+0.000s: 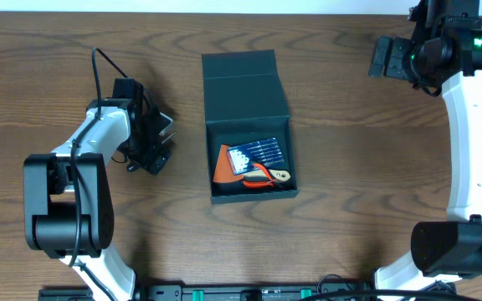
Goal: Pack container
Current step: 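Lower the left gripper onto the black-handled screwdriver and grasp it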
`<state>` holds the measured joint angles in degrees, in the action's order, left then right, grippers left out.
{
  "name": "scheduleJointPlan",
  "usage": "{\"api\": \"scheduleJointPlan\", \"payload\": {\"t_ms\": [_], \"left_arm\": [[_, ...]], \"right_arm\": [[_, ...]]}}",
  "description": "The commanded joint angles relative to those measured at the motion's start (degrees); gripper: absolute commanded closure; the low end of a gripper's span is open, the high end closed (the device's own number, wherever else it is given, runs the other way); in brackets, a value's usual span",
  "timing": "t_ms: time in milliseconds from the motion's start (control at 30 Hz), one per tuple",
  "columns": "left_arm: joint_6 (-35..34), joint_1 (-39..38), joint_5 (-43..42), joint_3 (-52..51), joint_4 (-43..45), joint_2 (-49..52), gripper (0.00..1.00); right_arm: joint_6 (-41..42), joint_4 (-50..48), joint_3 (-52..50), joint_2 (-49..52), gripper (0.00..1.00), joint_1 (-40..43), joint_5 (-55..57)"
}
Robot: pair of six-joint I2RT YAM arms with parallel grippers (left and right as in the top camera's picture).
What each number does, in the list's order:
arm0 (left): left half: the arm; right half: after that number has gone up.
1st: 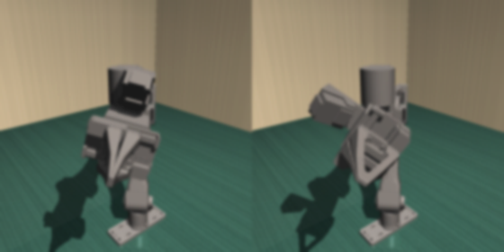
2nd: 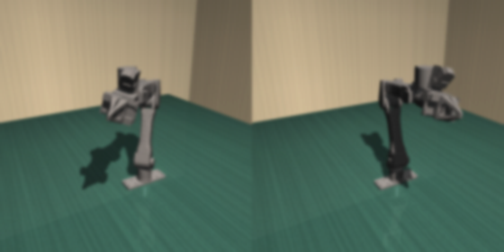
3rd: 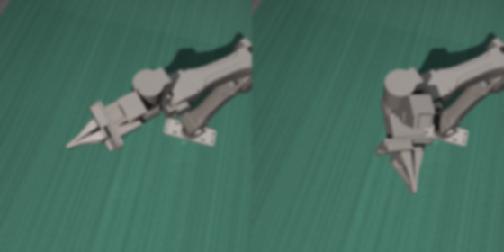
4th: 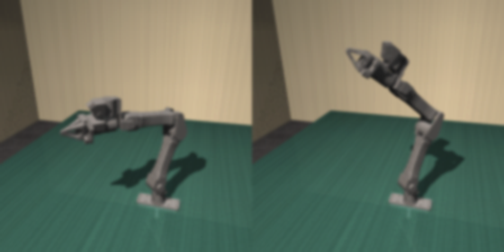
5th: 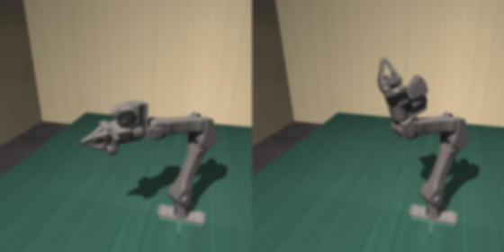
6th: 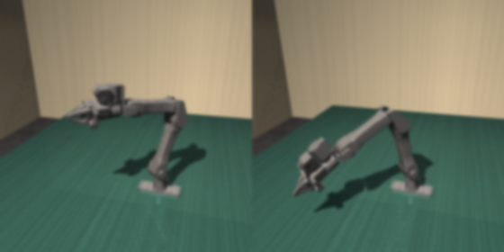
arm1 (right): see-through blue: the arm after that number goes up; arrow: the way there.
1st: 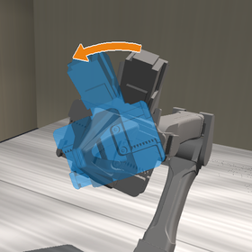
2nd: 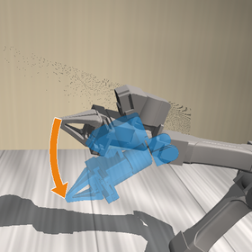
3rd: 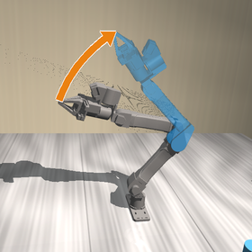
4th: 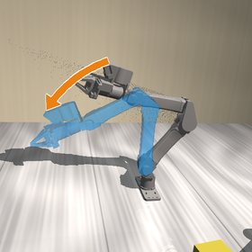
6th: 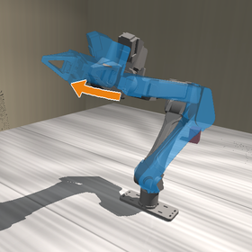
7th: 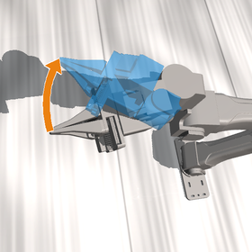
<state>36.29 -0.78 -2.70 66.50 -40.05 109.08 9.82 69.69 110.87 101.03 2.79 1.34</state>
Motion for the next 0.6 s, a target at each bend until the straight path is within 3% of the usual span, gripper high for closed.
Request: {"api": "scheduleJointPlan", "payload": {"t_ms": [0,200,367,567], "left_arm": [[1.25,0.07,0.83,-1.75,1.20,1.20,0.00],[1.22,0.09,0.79,-2.67,1.60,1.53,0.06],[1.22,0.09,0.79,-2.67,1.57,1.53,0.23],[1.20,0.09,0.81,-2.67,1.55,1.53,0.33]], "right_arm": [[-0.70,0.44,-0.48,-0.26,0.01,0.24,0.63],[-0.70,0.46,-0.48,-0.26,0.01,0.22,0.63],[-0.68,0.44,-0.48,-0.26,0.01,0.17,0.63],[-0.70,0.61,-0.48,-0.26,0.01,0.17,0.63]]}}
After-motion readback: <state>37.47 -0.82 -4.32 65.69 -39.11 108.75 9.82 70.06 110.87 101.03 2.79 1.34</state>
